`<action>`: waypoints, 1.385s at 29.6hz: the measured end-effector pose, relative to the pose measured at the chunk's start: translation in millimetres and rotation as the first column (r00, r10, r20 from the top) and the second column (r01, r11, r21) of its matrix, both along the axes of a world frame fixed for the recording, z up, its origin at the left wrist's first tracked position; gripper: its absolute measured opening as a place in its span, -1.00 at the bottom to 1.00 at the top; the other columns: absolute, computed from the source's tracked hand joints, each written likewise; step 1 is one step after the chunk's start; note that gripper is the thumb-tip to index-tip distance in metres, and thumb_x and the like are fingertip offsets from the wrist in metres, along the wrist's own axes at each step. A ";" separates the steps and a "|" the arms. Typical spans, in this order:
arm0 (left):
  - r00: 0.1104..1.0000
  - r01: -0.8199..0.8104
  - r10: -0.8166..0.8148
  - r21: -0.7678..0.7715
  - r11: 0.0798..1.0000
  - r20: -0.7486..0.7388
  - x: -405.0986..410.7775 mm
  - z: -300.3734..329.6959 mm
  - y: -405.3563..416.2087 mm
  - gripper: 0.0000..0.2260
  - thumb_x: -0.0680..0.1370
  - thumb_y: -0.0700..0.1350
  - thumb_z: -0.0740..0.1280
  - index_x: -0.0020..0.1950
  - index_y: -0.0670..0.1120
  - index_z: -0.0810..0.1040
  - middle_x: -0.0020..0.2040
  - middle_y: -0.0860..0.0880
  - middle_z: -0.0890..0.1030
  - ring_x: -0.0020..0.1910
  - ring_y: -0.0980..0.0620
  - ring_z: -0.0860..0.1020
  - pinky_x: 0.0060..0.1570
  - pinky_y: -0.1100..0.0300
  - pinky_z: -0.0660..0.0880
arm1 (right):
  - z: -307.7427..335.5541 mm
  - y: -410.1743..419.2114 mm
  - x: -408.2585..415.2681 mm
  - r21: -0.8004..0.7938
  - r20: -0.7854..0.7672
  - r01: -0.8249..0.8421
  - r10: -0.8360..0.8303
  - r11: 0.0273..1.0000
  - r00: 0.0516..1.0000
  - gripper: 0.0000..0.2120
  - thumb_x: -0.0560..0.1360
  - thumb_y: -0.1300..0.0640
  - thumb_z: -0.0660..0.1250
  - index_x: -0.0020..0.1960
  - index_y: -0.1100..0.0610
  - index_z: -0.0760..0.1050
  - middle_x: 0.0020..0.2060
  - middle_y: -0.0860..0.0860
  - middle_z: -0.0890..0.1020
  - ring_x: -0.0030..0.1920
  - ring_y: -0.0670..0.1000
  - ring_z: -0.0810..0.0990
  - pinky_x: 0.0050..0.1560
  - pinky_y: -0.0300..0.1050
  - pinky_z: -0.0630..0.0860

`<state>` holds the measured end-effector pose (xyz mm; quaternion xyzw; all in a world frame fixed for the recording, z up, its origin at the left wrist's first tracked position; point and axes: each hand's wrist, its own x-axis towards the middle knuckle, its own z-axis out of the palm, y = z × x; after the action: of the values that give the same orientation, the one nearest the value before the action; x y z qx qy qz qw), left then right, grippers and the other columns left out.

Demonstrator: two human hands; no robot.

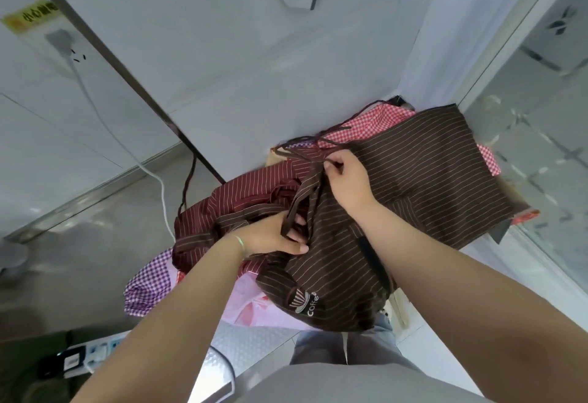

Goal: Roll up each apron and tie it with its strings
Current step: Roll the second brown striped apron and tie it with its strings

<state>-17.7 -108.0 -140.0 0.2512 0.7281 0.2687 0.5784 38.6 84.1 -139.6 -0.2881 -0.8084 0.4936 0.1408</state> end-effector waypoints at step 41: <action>0.760 -0.275 -0.221 -0.612 0.742 -0.611 32.1 58.8 -74.9 0.00 0.25 0.59 -0.11 0.20 -0.18 0.54 0.18 -0.18 0.57 0.10 -0.17 0.55 0.21 -0.06 0.45 | -23.4 -68.9 192.9 -0.919 0.394 0.312 -0.548 -0.240 0.738 -0.75 0.62 0.04 0.23 0.12 0.21 0.51 -0.01 0.12 0.69 -0.01 0.13 0.64 0.11 0.06 0.56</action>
<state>14.4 -182.8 -81.1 0.0916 0.9315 -0.1063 0.3355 231.5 15.2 -163.0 -0.5184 -0.0327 0.8454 0.1246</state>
